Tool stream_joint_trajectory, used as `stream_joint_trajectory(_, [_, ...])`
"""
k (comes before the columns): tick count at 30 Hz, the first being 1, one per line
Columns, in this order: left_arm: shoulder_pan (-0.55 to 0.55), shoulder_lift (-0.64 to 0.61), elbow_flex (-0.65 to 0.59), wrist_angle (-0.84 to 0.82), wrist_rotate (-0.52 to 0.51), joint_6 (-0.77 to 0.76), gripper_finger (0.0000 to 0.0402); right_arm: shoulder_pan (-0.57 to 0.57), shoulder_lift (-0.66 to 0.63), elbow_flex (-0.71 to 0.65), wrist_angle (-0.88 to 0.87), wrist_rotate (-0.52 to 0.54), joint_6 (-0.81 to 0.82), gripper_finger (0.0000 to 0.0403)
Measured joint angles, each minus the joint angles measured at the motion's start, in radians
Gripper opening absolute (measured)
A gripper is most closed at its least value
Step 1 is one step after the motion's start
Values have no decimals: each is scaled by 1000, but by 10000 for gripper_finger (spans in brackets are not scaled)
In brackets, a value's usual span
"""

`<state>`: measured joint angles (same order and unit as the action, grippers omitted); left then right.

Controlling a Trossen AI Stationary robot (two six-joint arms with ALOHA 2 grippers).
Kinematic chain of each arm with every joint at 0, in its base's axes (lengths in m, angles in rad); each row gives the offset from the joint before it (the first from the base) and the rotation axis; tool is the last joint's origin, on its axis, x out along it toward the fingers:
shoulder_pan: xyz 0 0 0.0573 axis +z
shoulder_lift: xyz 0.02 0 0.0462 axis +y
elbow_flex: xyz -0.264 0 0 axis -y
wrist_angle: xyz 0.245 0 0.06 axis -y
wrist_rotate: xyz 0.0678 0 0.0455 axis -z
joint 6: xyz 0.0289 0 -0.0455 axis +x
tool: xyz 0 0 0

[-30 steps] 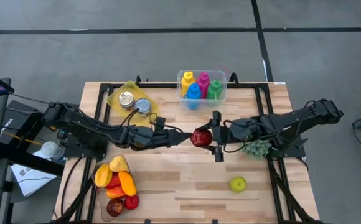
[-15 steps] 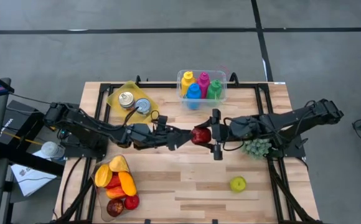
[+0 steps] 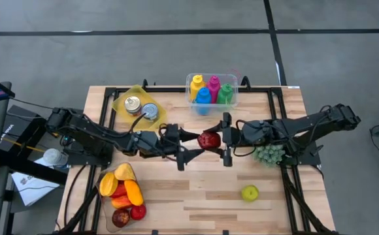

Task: Pick & Place Food Item
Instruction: Put the red apple into the transparent bin

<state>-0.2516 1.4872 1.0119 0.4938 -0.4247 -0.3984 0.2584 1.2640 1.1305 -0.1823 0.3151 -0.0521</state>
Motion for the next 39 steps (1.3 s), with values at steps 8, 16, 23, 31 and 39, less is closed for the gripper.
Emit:
stream_joint_trajectory(8, [23,1,0,43,-11,-142,329,0,0,1,0,-1,-8,276])
stream_joint_trajectory(16, [46,-1,1,7,37,-603,328,3,0,1,22,8,-125,276])
stream_joint_trajectory(23, [43,-3,2,10,36,-628,326,3,0,0,45,7,-129,276])
stream_joint_trajectory(31, [45,-3,2,4,67,-601,317,-3,0,0,52,5,-129,276])
stream_joint_trajectory(39, [45,-2,2,-14,84,-593,248,-18,0,0,52,-4,-123,276])
